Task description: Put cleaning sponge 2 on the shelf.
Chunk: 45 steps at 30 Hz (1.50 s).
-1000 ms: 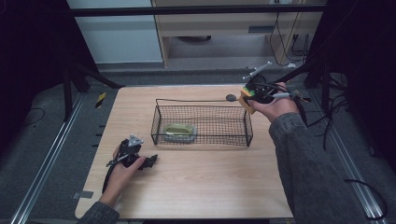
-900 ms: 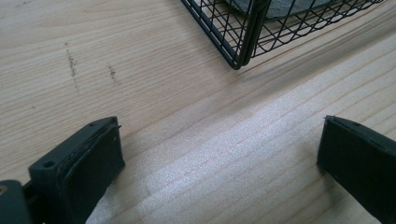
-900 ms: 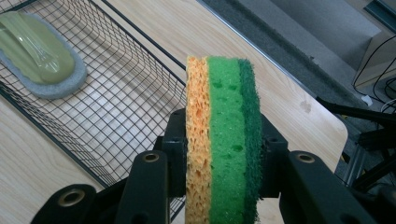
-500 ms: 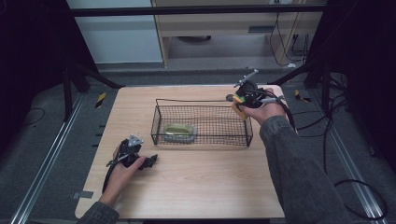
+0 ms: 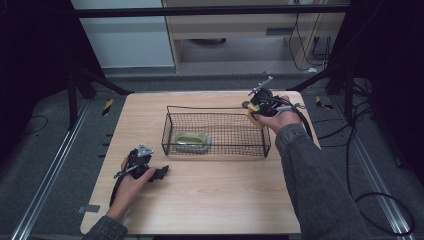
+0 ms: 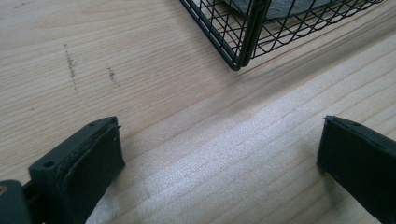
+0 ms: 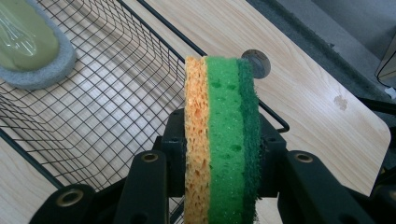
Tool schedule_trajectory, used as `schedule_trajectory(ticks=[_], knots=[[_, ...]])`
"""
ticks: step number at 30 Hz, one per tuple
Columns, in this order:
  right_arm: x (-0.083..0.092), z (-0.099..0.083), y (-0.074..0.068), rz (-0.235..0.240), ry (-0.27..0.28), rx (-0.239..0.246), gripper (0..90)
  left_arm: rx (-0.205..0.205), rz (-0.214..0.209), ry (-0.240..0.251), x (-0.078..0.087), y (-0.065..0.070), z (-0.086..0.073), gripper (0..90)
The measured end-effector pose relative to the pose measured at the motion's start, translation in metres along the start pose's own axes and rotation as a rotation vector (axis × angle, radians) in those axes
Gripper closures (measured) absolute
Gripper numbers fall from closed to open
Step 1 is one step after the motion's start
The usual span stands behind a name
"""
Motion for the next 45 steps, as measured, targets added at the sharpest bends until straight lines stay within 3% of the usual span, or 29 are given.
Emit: schedule_trajectory(ticks=[27,45], knots=[[-0.018,-0.009,-0.003,0.023,-0.015,-0.009,64.6,0.001,-0.001,0.004,-0.001,0.000,0.000,0.0],[-0.030,-0.016,-0.005,0.007,-0.046,-0.002,64.5,0.001,0.000,0.005,-0.001,0.000,0.000,0.0]])
Point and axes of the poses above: each handheld gripper's, and its own axes: x roughly backward along the jaws, z roughly out of its top, y roughly to its right, the point moved 2 cm from there along -x, roughly forward along the jaws, and after that the axes turned 11 degrees about -z, right-handed, at the moved point
